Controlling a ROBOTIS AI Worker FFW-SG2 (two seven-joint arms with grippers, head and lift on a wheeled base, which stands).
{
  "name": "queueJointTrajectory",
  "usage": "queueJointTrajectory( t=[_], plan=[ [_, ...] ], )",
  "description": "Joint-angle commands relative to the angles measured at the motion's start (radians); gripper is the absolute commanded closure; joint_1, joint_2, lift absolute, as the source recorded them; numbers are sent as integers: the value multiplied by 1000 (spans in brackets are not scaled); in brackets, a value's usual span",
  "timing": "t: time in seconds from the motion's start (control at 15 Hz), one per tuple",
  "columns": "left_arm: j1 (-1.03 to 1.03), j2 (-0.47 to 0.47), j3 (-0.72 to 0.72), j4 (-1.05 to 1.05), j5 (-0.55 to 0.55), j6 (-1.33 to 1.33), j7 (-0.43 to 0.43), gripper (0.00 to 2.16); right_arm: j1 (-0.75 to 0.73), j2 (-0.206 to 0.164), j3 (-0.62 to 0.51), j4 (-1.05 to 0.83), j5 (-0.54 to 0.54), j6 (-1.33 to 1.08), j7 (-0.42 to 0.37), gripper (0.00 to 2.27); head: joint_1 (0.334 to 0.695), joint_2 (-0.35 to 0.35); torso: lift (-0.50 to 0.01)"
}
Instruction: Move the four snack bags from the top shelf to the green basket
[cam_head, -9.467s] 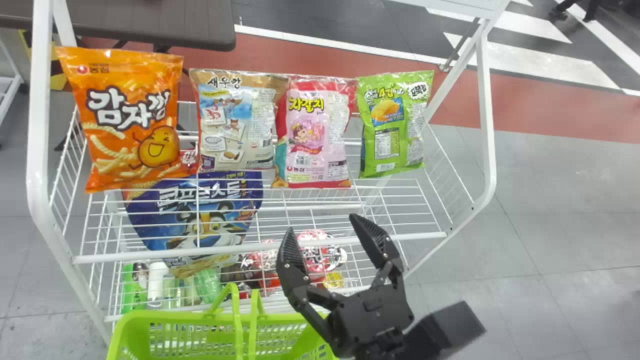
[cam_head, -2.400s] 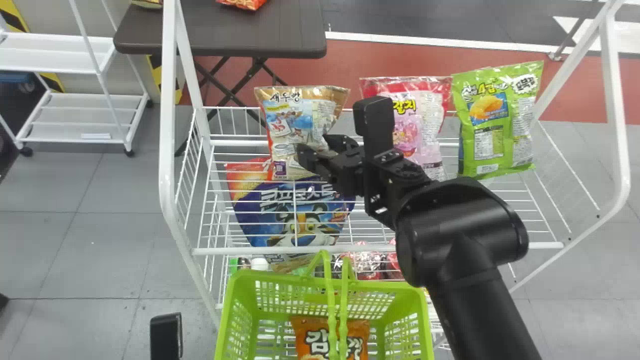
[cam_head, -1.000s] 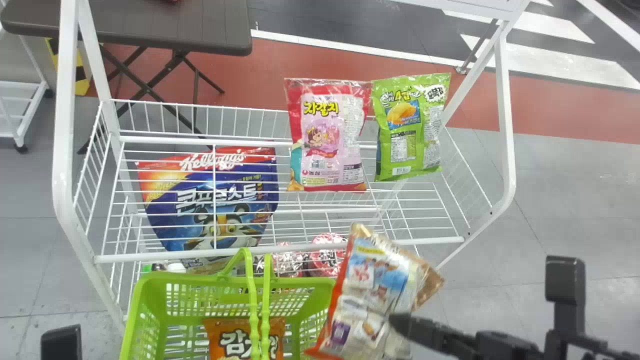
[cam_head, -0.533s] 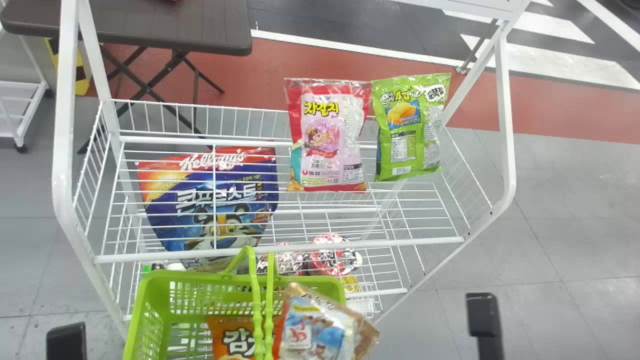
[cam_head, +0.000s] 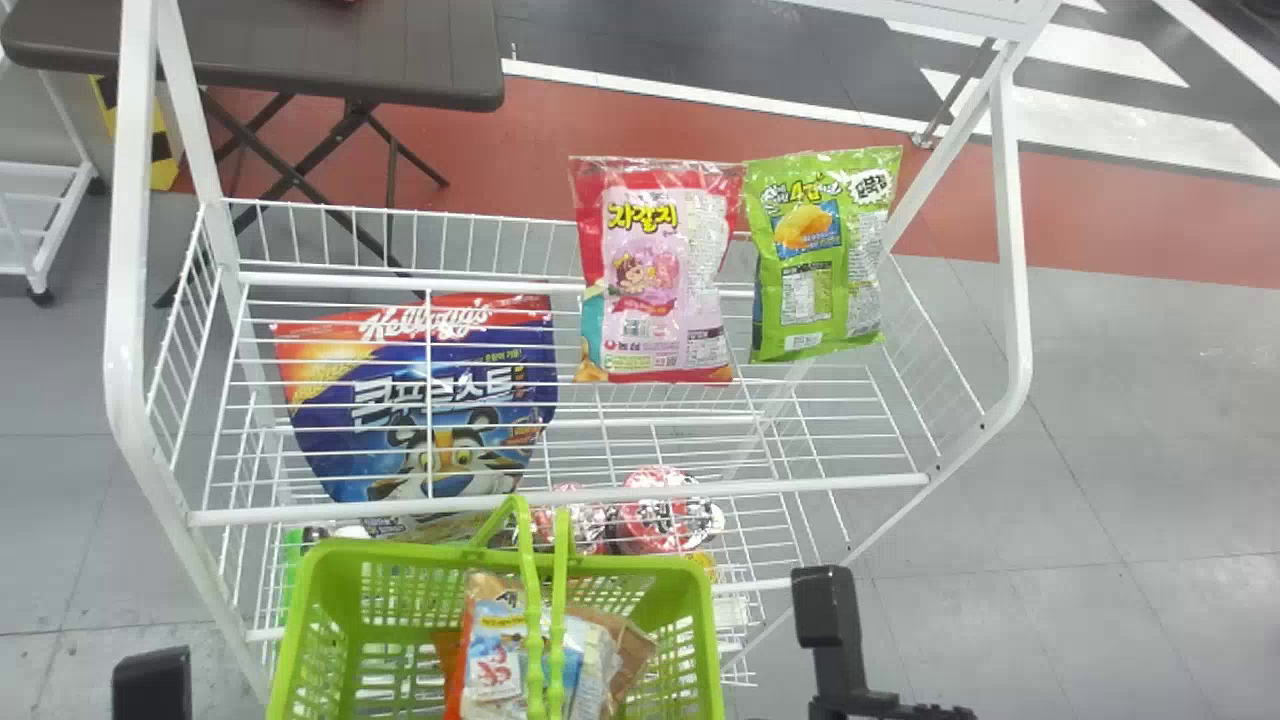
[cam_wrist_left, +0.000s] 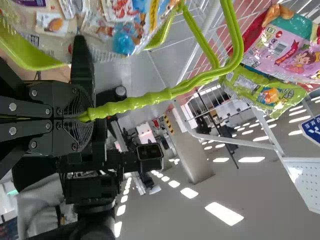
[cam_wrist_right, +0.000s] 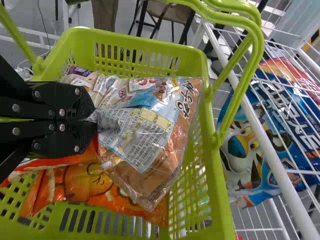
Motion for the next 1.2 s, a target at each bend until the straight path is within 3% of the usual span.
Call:
queueJointTrajectory(
  t=[0.0, 0.27, 0.4, 0.6, 0.8, 1.13],
  plan=[
    [-1, 0, 1, 0, -1, 0, 0, 1362, -3, -6, 6, 7, 7, -19, 13, -2, 695, -350, 0],
    [-1, 0, 5, 1, -1, 0, 0, 1366, 0, -19, -94, -15, -5, -65, 39, 53, 695, -350, 0],
    [-2, 0, 1, 0, -1, 0, 1, 1366, 0, -14, -145, -21, -8, -188, 14, 56, 695, -350, 0],
    [-2, 0, -4, 0, -1, 0, 1, 1362, -29, 0, -138, 28, 7, -553, -144, 49, 695, -350, 0],
    [4, 3, -7, 0, -1, 0, -2, 1366, -147, 1, -63, 169, 55, -863, -279, 70, 695, -350, 0],
    [1, 11, -16, 0, -7, 3, -3, 1362, -357, 1, 52, 361, 175, -1013, -472, 90, 695, -350, 0]
  ],
)
